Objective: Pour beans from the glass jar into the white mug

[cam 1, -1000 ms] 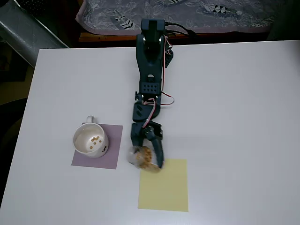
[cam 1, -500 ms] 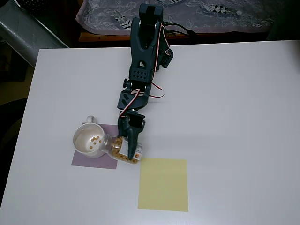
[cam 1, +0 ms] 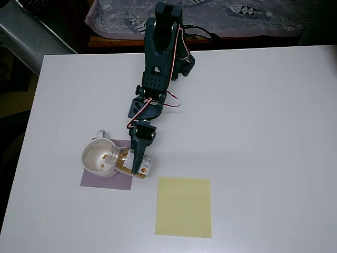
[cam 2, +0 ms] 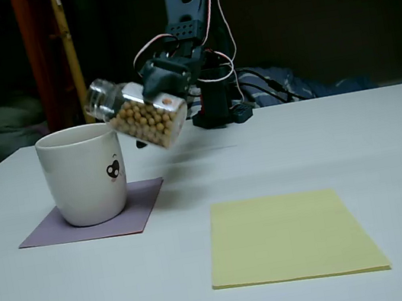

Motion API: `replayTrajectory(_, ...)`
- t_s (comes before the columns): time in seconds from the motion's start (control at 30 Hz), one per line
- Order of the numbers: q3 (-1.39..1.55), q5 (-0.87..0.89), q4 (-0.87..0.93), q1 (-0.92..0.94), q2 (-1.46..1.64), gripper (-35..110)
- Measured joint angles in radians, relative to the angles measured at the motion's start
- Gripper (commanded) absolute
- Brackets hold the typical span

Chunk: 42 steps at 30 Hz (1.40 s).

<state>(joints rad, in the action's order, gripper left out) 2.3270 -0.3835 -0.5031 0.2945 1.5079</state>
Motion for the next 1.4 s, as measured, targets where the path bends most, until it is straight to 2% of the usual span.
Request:
replayTrajectory(0.4,0.0,0.087,0.005,-0.011,0.0,9)
replayTrajectory(1.03,-0.034,0.252,0.124,-0.005,0.008,10)
replayTrajectory(1.4,-0.1,0.405,0.236,-0.005,0.02,12)
